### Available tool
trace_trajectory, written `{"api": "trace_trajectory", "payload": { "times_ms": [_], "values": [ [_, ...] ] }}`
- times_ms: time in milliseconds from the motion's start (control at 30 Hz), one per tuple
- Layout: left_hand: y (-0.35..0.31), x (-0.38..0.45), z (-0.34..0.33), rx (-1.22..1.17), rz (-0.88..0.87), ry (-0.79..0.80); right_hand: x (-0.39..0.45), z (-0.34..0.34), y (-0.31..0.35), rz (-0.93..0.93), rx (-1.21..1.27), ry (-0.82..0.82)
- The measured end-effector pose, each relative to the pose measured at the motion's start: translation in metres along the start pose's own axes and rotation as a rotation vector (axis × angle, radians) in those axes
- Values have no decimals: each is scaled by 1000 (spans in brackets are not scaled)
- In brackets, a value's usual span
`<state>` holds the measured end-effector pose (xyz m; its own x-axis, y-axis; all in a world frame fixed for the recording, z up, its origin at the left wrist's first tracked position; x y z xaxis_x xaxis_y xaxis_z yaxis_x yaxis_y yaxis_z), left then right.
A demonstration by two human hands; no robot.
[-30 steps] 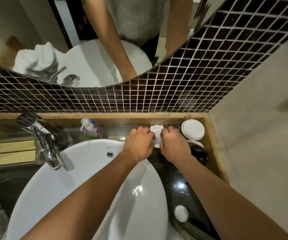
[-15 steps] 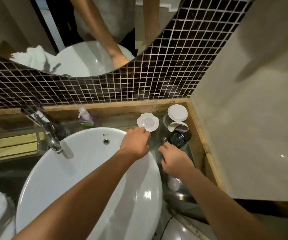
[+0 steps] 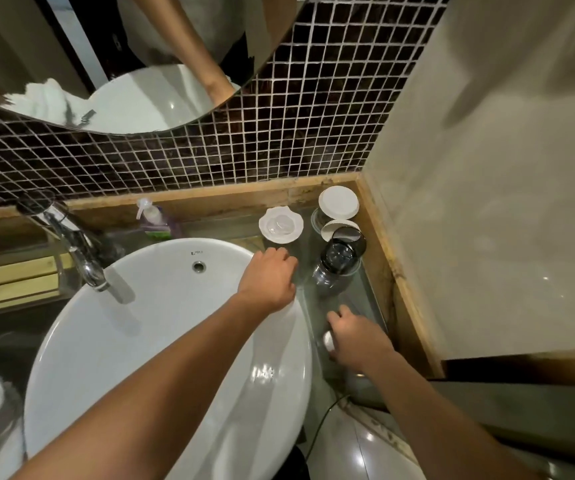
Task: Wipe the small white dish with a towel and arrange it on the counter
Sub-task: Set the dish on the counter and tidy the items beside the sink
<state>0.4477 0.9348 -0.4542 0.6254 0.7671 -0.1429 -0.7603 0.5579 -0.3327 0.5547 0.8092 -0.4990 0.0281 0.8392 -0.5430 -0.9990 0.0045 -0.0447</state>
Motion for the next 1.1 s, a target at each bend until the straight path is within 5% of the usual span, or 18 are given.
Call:
{"api": "trace_trajectory", "payload": {
  "times_ms": [400, 833, 1100],
  "values": [
    [0, 9, 0, -41, 22, -8, 16, 24, -4, -16, 134, -129],
    [59, 40, 28, -119, 157, -76, 94, 127, 33, 167, 69, -304],
    [99, 51, 31, -168, 222, -119, 151, 156, 32, 110, 38, -421]
  ]
}}
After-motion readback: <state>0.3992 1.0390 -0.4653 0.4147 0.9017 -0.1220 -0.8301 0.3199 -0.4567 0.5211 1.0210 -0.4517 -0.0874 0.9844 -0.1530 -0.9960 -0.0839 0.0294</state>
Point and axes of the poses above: each hand's wrist, its own x-axis towards the middle knuckle, its own z-axis out of the back of the hand, y = z × x, the point moved 9 cm from there along x, towards the middle knuckle, and after that the axes turned 6 degrees about -x, right-handed, at the moved point
